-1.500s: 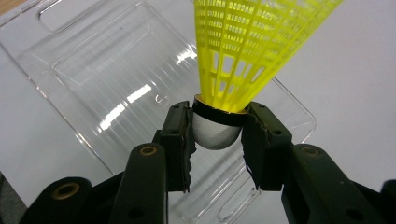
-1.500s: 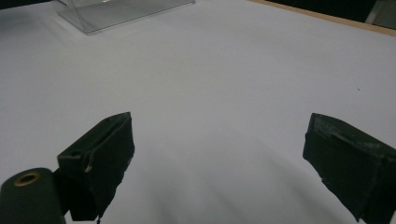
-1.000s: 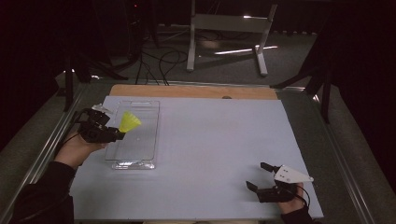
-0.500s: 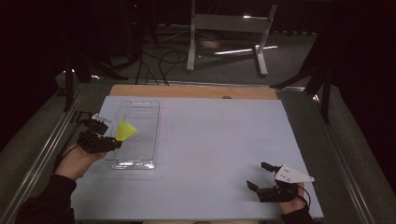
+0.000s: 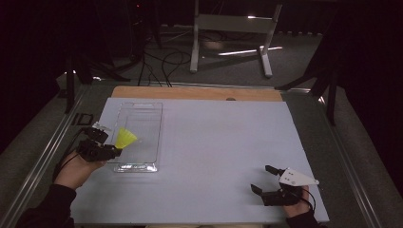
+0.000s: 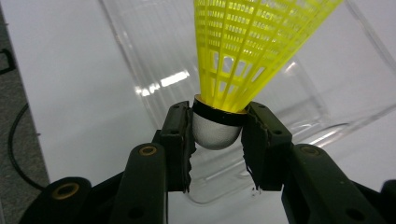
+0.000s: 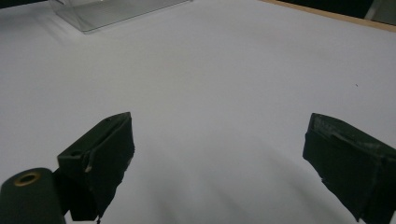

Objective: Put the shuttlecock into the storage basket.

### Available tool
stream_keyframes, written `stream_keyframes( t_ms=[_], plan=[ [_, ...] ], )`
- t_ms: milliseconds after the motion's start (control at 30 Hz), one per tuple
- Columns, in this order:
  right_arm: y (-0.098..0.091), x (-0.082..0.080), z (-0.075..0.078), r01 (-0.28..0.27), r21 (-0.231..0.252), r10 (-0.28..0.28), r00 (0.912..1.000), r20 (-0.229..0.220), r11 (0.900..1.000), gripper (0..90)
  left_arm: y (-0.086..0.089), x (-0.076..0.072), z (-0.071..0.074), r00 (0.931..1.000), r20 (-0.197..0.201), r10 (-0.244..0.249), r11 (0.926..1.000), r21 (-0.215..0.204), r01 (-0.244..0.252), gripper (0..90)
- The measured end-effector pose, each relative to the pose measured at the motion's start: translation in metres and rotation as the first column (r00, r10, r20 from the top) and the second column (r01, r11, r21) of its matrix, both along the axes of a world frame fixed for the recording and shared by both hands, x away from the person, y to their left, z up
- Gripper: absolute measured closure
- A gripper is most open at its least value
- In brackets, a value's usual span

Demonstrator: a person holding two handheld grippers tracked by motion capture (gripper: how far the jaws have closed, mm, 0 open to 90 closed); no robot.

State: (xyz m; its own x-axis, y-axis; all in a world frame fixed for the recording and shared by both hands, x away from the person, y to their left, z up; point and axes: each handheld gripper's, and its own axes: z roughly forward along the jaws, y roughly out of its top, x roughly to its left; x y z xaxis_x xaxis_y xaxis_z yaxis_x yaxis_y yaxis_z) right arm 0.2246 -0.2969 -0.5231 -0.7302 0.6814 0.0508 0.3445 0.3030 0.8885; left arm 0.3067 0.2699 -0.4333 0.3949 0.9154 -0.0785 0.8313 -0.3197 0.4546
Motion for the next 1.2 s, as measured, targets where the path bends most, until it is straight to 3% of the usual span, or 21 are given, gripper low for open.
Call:
stream_keyframes(
  t_ms=[100,167,233,467,667,800,900,1200],
  plan=[
    [0.000,0.000,0.000,0.000,-0.001,0.000,1.0000,0.000,1.0000,8.8,0.003,0.001,-0.003,1.0000,-0.004,-0.001,1.0000,0.001,0.001,64.0],
    [0.000,0.000,0.000,0.000,0.003,0.000,1.0000,-0.004,1.0000,8.8,0.006,0.001,-0.008,0.9995,-0.008,-0.029,0.9992,-0.028,0.029,64.0],
    [0.000,0.000,-0.001,-0.001,0.000,0.001,1.0000,-0.004,1.0000,8.8,0.006,0.001,-0.009,0.9993,-0.010,-0.036,0.9989,-0.032,0.035,64.0],
    [0.000,0.000,-0.001,-0.002,0.000,0.002,1.0000,-0.005,1.0000,8.7,0.003,0.002,-0.015,0.9928,-0.018,-0.118,0.9927,0.019,0.119,64.0],
    [0.000,0.001,-0.001,-0.001,0.000,0.001,1.0000,-0.005,1.0000,8.8,0.002,0.005,-0.015,0.9913,-0.044,-0.124,0.9920,0.019,0.125,63.8],
    [0.000,0.001,-0.001,0.000,0.000,0.000,1.0000,-0.005,1.0000,8.8,0.001,0.007,-0.012,0.9914,-0.039,-0.125,0.9916,0.030,0.126,63.0],
    [0.000,0.001,-0.001,-0.001,0.002,0.001,1.0000,-0.005,1.0000,8.8,0.000,0.008,-0.008,0.9901,-0.040,-0.135,0.9906,0.015,0.136,56.5],
    [-0.001,0.001,-0.001,0.000,0.001,0.000,1.0000,-0.005,1.0000,8.8,-0.008,0.007,0.004,0.9869,-0.009,-0.161,0.9865,0.028,0.161,33.1]
  ],
)
